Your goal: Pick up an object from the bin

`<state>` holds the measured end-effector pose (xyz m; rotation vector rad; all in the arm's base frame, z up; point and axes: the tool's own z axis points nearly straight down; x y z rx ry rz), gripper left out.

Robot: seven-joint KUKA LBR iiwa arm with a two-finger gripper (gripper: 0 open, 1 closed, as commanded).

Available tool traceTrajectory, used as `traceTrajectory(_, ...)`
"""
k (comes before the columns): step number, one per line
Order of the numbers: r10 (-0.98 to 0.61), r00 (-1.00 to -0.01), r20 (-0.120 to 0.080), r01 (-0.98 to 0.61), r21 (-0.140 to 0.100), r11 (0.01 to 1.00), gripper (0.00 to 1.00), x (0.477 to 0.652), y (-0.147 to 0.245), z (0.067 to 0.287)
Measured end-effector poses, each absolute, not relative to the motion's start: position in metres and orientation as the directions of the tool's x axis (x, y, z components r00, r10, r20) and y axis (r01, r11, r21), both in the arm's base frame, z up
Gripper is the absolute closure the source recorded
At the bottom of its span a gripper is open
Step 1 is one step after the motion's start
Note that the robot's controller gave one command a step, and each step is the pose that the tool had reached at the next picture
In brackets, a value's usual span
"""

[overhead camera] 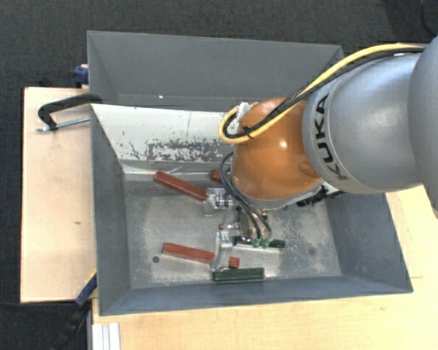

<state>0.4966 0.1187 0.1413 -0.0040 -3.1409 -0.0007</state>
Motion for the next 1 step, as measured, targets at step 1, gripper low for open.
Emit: traceTrajectory(1,0.034,-0.999,-0.002,0.034,0.002,0.999,0.00,0.4939,0.1271,0.0727)
